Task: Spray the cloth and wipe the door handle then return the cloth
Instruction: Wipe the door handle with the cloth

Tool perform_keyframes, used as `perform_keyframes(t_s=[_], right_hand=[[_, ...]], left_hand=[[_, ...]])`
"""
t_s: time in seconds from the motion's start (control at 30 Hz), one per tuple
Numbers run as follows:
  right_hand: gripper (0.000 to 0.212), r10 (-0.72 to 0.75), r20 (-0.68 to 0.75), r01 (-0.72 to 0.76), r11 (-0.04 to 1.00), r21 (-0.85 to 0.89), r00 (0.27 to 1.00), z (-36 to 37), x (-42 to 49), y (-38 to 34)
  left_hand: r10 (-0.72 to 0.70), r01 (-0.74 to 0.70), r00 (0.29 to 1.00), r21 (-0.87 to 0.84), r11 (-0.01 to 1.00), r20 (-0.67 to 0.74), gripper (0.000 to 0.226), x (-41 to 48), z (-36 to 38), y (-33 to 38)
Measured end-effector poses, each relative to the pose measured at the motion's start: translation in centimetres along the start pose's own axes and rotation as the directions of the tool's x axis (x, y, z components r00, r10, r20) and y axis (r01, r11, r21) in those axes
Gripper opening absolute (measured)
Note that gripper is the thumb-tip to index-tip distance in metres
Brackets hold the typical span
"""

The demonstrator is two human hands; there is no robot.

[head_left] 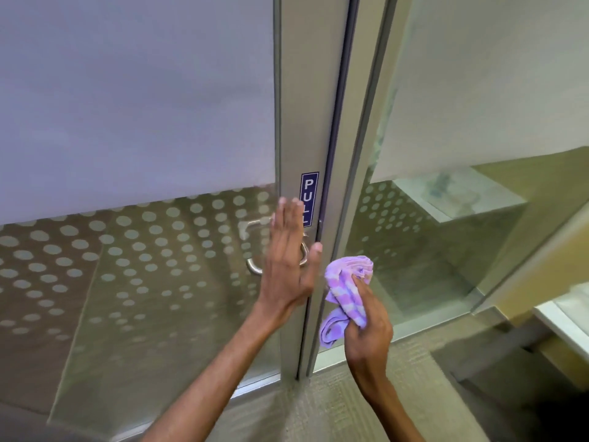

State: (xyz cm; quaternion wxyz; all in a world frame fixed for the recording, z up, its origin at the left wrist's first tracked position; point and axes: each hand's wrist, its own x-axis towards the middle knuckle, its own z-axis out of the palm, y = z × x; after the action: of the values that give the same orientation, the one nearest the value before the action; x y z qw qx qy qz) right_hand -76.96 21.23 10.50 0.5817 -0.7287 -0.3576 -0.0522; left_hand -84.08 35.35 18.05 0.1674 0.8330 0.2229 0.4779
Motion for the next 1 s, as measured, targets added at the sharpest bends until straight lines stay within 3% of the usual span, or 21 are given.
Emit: perform_keyframes(t_s=[0.17,0.27,0.33,0.4,0.43,0.57,0.63,0.7,0.9,1.0], right_hand=[[0.076,0.06,-0.03,-0.057,0.994,0.089,0.998,-3.1,-0.4,-0.7],[0.068,0.12,-0.077,-0.11,0.987,0.121,0.99,-5.4,-0.5,-1.1],[0.054,0.181,-0.117,-0.162,0.975,0.155,0.977,-6.8,-0.3,-1.3],[0.033,0.257,-0.143,-0.222,0.95,0.221,0.956,-8.0,0.1,-1.3],[0.025,0.288,-0.151,-0.243,0.935,0.26,0.946,-8.6,0.4,-1.2],[0.031,0.423,-0.116,-0.325,0.82,0.471,0.899,-11.6,0.8,0.7],[0.031,0.489,-0.105,-0.367,0.763,0.532,0.866,-13.5,0.8,1.9],[0.029,0.546,-0.074,-0.418,0.714,0.562,0.834,-15.8,0.9,3.2],[0.032,0.614,-0.111,-0.483,0.707,0.516,0.781,-22.5,1.7,7.3],[0.035,0.631,-0.121,-0.501,0.705,0.502,0.766,-26.0,2.2,9.5]], left_hand=[[-0.304,0.365,0.919,-0.25,0.897,0.253,0.052,-4.3,4.1,2.7],[-0.38,0.502,0.844,-0.31,0.808,0.377,0.046,-5.5,6.1,3.6],[-0.421,0.706,0.693,-0.43,0.563,0.586,0.036,-5.9,7.6,4.6],[-0.414,0.88,0.471,-0.385,0.277,0.779,0.026,-6.1,9.2,5.6],[-0.366,0.919,0.385,-0.316,0.235,0.848,0.022,-6.3,9.8,6.1],[-0.153,0.971,0.17,-0.139,0.196,0.973,0.025,-7.8,12.1,7.9],[-0.154,0.968,0.159,-0.124,0.217,0.975,0.027,-8.1,13.1,8.9],[-0.165,0.961,0.172,-0.129,0.246,0.971,0.014,-8.2,14.5,10.5],[-0.226,0.976,0.099,-0.051,0.209,0.969,0.017,-9.5,20.5,16.5],[-0.241,0.964,0.073,-0.006,0.266,0.968,0.02,-10.0,24.0,19.8]])
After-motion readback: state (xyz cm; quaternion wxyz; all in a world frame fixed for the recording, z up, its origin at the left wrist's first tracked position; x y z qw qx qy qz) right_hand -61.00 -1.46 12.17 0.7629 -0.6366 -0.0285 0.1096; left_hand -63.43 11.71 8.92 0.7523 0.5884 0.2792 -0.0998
